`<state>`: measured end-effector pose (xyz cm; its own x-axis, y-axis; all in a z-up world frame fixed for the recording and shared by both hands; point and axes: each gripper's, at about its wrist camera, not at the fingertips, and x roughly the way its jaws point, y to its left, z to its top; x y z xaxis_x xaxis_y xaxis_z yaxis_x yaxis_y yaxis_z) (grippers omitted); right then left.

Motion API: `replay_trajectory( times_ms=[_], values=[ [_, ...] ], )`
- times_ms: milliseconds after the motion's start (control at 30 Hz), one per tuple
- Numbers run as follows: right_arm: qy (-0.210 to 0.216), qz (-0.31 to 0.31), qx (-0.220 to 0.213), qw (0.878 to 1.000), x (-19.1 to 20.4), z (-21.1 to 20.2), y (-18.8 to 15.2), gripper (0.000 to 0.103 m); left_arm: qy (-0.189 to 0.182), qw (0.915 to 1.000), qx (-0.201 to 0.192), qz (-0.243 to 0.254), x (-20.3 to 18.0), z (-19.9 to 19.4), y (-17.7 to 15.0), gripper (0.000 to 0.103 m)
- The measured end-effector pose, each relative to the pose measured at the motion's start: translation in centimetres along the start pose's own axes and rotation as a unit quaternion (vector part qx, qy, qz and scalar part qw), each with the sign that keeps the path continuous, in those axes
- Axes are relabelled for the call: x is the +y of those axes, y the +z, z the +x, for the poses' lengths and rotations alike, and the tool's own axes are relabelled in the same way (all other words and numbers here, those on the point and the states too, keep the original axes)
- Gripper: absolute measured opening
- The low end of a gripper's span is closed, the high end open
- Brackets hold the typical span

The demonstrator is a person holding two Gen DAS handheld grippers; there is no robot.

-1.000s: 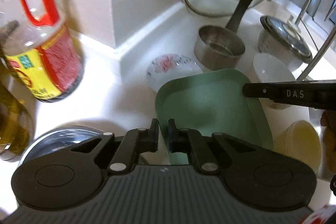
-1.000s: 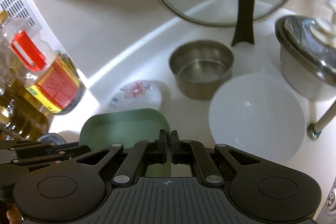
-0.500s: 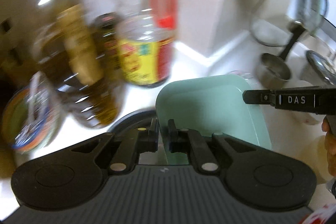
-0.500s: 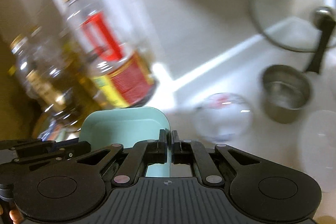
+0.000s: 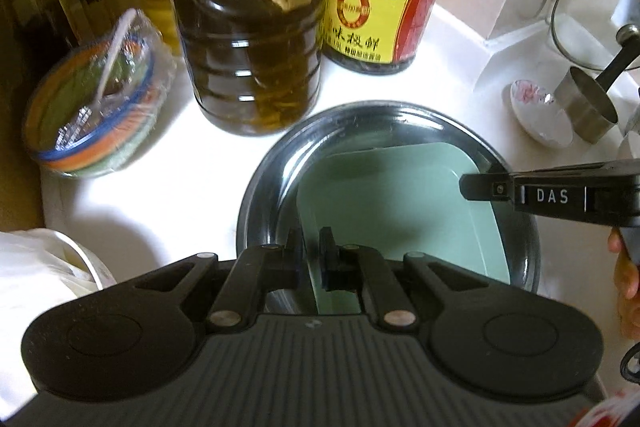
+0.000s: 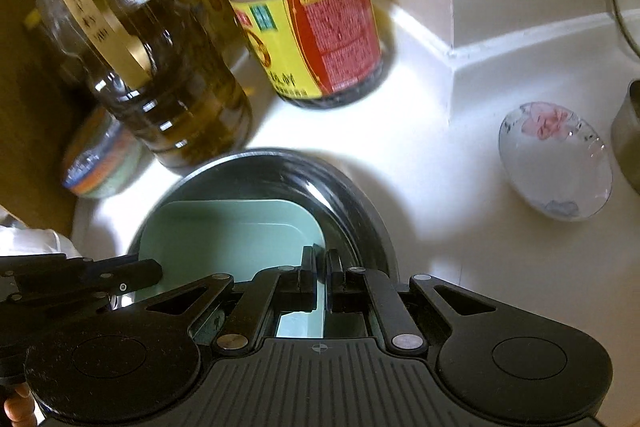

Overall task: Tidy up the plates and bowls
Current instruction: 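Carry the green plate with the right gripper into the steel tray and release, then move the right gripper to the small floral saucer and grasp its rim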

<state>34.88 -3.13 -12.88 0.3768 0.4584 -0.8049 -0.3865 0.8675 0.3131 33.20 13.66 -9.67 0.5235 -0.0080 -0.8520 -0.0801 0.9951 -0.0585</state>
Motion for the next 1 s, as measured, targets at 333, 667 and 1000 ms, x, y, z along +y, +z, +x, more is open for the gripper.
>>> replay_trajectory(
  times_ms=[333,667,1000],
  values=[
    [-0.008,-0.004,0.01,1.0,-0.5,1.2,0.1,0.004,0.001,0.9999,0.013,0.006,-0.3,1.3,0.1,0.008],
    [-0.008,-0.033,-0.011,0.999,-0.1,1.0,0.2,0.007,0.015,0.9995,-0.011,0.025,-0.7,0.5,0.2,0.039],
    [0.017,-0.032,-0.068,0.997,0.1,-3.9,-0.4,0.053,0.034,0.9964,-0.071,0.033,-1.7,-3.5,0.2,0.051]
  ],
)
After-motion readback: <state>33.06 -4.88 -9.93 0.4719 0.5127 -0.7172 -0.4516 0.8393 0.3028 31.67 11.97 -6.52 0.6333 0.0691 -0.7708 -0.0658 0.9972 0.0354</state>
